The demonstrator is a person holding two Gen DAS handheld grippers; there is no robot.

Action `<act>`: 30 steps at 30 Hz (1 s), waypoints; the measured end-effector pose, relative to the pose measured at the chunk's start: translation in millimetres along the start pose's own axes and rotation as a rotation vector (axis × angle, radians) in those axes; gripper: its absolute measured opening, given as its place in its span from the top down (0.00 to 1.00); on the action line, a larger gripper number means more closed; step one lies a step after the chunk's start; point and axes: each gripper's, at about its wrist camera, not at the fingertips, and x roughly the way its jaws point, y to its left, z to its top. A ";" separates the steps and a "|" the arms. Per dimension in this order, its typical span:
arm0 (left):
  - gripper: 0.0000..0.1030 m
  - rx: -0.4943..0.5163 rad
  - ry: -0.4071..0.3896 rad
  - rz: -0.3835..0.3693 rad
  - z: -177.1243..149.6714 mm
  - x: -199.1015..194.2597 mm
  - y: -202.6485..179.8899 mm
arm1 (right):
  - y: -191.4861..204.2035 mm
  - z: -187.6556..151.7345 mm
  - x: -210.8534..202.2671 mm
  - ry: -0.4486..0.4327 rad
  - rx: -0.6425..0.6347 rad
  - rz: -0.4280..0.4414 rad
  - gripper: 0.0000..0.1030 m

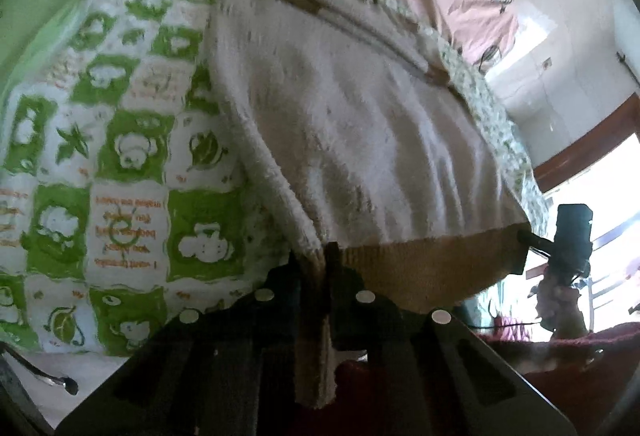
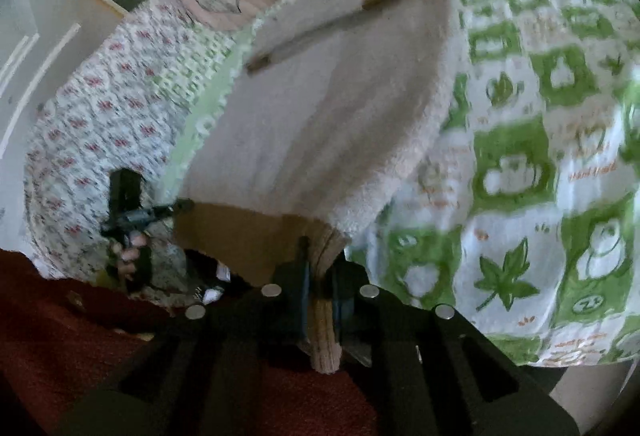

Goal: Fold small clothes
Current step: 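Grasp the brown ribbed hem with both tools, then lift the hem with both tools and fold it toward the collar, release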

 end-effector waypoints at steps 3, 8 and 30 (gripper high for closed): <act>0.93 -0.013 -0.071 -0.036 9.6 -16.5 -7.4 | 4.7 15.8 -11.6 -0.072 0.009 0.049 0.91; 0.94 0.001 -0.227 -0.094 51.8 -42.7 -21.9 | 11.2 54.1 -21.8 -0.183 -0.006 0.117 0.91; 0.94 -0.013 -0.343 0.015 341.4 78.2 -2.8 | -69.3 321.3 88.5 -0.319 0.018 -0.132 0.91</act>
